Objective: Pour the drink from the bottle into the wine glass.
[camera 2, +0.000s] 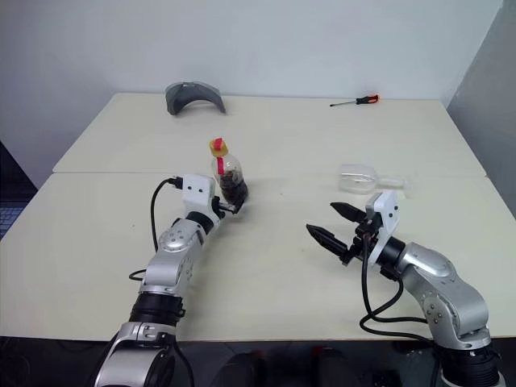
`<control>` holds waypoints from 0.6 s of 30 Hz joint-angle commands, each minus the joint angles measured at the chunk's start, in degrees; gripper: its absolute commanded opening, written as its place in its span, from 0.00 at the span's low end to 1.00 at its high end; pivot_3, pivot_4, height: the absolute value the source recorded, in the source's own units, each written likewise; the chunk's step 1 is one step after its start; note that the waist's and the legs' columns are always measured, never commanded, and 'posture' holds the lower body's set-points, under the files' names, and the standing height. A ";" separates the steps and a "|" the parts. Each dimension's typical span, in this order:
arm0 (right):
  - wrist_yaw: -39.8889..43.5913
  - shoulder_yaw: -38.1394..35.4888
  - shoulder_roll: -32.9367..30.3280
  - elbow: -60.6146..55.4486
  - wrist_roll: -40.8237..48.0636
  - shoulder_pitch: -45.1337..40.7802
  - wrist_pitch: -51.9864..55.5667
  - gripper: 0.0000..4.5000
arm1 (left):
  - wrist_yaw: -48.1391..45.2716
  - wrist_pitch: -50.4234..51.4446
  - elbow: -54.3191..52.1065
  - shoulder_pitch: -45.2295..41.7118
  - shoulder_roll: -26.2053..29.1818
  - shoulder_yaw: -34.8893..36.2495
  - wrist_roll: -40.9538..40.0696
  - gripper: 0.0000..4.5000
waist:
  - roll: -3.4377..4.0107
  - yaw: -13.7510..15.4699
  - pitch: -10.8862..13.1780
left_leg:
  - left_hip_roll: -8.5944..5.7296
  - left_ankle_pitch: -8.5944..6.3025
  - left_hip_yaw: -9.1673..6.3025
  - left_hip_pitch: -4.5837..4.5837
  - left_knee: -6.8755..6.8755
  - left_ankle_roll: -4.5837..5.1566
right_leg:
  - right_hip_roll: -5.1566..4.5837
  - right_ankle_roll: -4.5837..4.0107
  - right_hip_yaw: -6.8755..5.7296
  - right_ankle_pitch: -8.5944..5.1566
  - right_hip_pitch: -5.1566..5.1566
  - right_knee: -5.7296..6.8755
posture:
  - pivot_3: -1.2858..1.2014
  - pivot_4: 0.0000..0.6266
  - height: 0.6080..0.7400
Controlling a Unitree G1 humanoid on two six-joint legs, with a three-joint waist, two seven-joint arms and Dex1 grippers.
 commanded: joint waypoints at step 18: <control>-1.90 -0.55 0.47 -3.56 1.89 -0.59 0.75 0.99 | 1.44 -15.41 20.86 -12.77 -0.83 1.56 0.49 1.00 | -0.01 -0.07 0.01 | -0.01 0.01 0.01 -0.02 -0.01 -0.02 | -0.01 0.00 -0.02 0.00 -0.04 0.00 | 0.52 0.24 1.00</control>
